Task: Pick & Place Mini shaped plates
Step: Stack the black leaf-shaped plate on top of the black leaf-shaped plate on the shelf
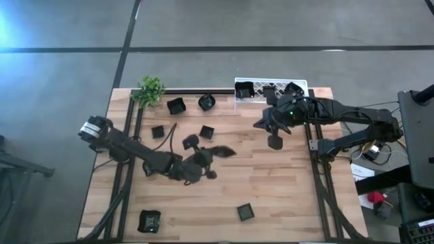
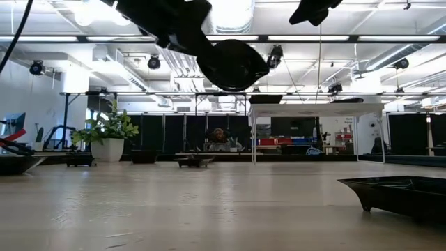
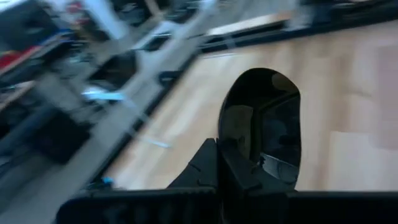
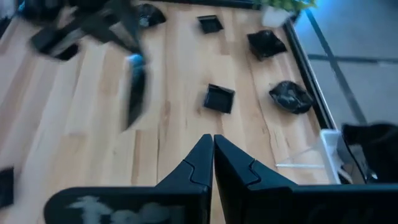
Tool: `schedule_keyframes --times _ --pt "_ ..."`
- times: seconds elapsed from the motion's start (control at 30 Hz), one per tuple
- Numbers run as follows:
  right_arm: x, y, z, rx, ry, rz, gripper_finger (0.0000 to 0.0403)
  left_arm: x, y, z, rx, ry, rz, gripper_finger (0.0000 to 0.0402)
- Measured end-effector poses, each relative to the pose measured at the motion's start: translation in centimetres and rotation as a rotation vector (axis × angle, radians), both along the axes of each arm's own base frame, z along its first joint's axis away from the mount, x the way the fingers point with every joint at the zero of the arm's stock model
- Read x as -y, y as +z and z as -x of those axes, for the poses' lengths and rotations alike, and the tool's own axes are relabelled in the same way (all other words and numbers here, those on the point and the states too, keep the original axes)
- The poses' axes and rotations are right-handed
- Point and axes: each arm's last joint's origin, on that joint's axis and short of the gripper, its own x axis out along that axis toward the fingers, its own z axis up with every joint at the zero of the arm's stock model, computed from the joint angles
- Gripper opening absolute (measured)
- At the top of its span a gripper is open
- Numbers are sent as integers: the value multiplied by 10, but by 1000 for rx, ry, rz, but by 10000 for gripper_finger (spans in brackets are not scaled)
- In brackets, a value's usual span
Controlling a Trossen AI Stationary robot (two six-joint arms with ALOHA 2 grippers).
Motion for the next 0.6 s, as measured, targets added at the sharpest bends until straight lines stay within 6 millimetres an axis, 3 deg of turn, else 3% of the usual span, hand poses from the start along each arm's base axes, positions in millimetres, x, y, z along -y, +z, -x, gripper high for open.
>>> schedule_keyframes --times 0.33,0.6 --pt "-1 -17 -18 -54 94 24 17 -18 13 -9 52 80 -92 0" --pt "-1 -24 -37 -41 123 50 60 -22 18 -11 55 93 -142 0"
